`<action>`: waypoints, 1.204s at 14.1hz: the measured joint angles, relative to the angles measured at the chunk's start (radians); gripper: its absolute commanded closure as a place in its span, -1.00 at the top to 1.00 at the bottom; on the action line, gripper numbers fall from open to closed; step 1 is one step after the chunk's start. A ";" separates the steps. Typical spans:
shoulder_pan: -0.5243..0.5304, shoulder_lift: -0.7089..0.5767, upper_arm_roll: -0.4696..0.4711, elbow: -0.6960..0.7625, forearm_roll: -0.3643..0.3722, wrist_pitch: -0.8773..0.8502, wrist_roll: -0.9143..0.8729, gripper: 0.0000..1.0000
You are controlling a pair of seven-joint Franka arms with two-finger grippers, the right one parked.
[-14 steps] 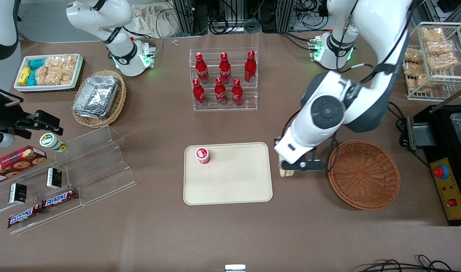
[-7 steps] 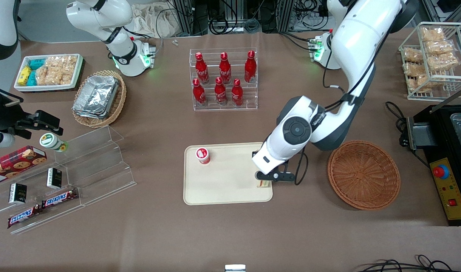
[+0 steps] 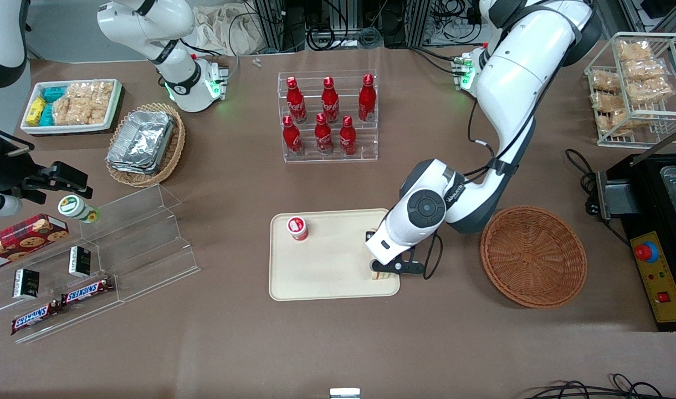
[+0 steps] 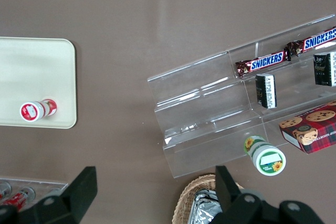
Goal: Place sandwich from basket to tray
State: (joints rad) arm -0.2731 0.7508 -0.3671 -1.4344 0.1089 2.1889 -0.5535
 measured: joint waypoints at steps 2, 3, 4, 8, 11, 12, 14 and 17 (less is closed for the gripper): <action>0.000 0.000 0.001 0.008 0.001 0.000 0.000 0.96; 0.001 0.000 0.003 0.011 0.001 -0.001 0.000 0.96; 0.002 -0.001 0.004 0.015 0.001 -0.004 0.000 0.96; 0.004 -0.061 0.038 0.062 -0.028 -0.180 0.000 0.96; 0.007 -0.158 0.113 0.114 -0.045 -0.403 0.084 0.96; 0.008 -0.186 0.136 0.128 -0.047 -0.463 0.139 0.96; 0.006 -0.239 0.204 0.143 -0.049 -0.549 0.275 0.96; 0.008 -0.317 0.355 0.148 -0.086 -0.607 0.489 0.98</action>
State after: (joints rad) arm -0.2655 0.4337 -0.0124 -1.2863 0.0231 1.5823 -0.0642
